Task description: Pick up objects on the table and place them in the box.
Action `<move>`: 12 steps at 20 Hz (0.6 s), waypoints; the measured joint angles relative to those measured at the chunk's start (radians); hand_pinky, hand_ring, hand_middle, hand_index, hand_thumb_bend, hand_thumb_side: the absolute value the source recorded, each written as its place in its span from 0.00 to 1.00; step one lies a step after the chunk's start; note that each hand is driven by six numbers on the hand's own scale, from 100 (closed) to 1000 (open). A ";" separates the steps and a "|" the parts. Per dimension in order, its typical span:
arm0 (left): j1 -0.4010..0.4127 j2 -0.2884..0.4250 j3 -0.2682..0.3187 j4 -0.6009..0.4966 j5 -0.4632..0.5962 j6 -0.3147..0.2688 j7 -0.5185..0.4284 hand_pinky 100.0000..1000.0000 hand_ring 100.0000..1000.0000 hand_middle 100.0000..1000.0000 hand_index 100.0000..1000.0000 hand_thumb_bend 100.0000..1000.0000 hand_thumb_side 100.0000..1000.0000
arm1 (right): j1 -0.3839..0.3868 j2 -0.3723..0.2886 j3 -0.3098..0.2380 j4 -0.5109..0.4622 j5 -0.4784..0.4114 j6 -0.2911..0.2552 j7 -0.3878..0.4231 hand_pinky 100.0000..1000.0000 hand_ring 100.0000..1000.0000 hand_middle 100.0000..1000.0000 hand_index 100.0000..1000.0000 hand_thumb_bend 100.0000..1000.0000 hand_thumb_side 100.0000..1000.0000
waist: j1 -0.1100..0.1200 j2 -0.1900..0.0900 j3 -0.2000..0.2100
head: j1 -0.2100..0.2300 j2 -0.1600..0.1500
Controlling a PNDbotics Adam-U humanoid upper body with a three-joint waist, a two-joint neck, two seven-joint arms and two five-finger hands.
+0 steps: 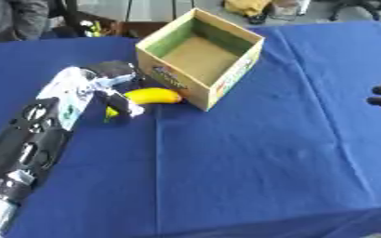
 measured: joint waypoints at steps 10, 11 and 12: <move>0.000 0.000 0.006 0.021 -0.019 0.001 -0.002 0.66 0.58 0.62 0.78 0.47 0.35 | 0.000 0.000 0.000 0.002 0.000 0.001 0.001 0.61 0.63 0.53 0.74 0.00 0.85 | 0.000 0.000 -0.002 | 0.000 0.000; 0.000 0.000 0.006 0.021 -0.021 0.000 -0.003 0.65 0.57 0.61 0.77 0.47 0.35 | 0.000 0.000 0.000 0.002 0.000 0.001 0.001 0.61 0.63 0.53 0.74 0.00 0.85 | 0.000 0.000 -0.002 | 0.000 0.000; 0.000 0.000 0.006 0.021 -0.023 0.000 -0.004 0.64 0.57 0.60 0.76 0.46 0.35 | 0.000 0.000 0.000 0.002 0.000 0.001 0.001 0.61 0.63 0.53 0.74 0.00 0.85 | 0.000 0.000 -0.002 | 0.000 0.000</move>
